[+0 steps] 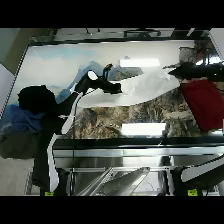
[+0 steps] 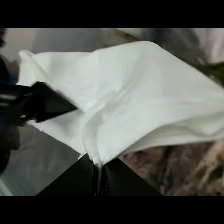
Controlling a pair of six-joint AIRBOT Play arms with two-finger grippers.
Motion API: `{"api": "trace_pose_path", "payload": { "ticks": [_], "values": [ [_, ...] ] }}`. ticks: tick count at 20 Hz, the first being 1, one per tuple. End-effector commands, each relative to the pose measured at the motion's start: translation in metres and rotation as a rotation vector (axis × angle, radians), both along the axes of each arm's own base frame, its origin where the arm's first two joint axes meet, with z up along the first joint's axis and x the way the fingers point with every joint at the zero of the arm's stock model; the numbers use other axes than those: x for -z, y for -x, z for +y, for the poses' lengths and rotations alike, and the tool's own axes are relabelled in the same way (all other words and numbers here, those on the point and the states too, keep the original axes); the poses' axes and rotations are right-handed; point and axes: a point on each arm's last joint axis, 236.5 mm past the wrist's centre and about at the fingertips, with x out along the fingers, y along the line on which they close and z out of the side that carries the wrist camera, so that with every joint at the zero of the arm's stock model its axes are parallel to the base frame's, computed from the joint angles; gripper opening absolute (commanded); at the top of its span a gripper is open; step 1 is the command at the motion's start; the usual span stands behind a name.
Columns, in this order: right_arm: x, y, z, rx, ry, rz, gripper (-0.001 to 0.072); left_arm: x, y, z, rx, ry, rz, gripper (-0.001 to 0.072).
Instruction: Fold the shirts.
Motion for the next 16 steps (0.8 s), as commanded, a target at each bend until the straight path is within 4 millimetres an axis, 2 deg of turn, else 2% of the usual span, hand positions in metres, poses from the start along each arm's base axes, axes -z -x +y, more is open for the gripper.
{"api": "trace_pose_path", "payload": {
  "ticks": [1,3,5,7,9,11,13,14,16],
  "values": [
    [-0.047,0.013,0.014,-0.045,-0.043,-0.074,0.0014,0.025,0.008,-0.036,-0.039,-0.007,-0.002,-0.0002],
    [-0.054,0.016,0.015,-0.049,-0.039,-0.085,0.0014,0.024,0.004,-0.042,-0.057,0.006,-0.012,-0.0002],
    [-0.057,0.016,0.015,-0.045,-0.044,-0.085,0.0014,0.005,0.000,-0.055,-0.065,0.079,-0.003,-0.0001],
    [-0.060,0.017,0.019,-0.044,-0.068,-0.070,0.0014,-0.039,-0.004,-0.064,-0.066,0.198,0.016,-0.0001],
    [-0.076,0.020,0.035,-0.071,-0.142,-0.085,0.0014,-0.106,0.002,-0.058,-0.004,0.331,0.006,-0.0001],
    [-0.094,0.018,0.061,-0.101,-0.213,-0.115,0.0015,-0.174,0.007,-0.026,0.062,0.420,-0.043,-0.0001],
    [-0.099,0.011,0.100,-0.117,-0.231,-0.137,0.0015,-0.240,0.008,0.025,0.086,0.469,-0.116,-0.0001],
    [-0.102,0.006,0.127,-0.124,-0.242,-0.151,0.0015,-0.271,0.008,0.054,0.077,0.485,-0.162,-0.0001],
    [-0.111,0.003,0.197,-0.152,-0.280,-0.213,0.0015,-0.319,0.006,0.106,0.032,0.479,-0.263,-0.0001]
  ]
}}
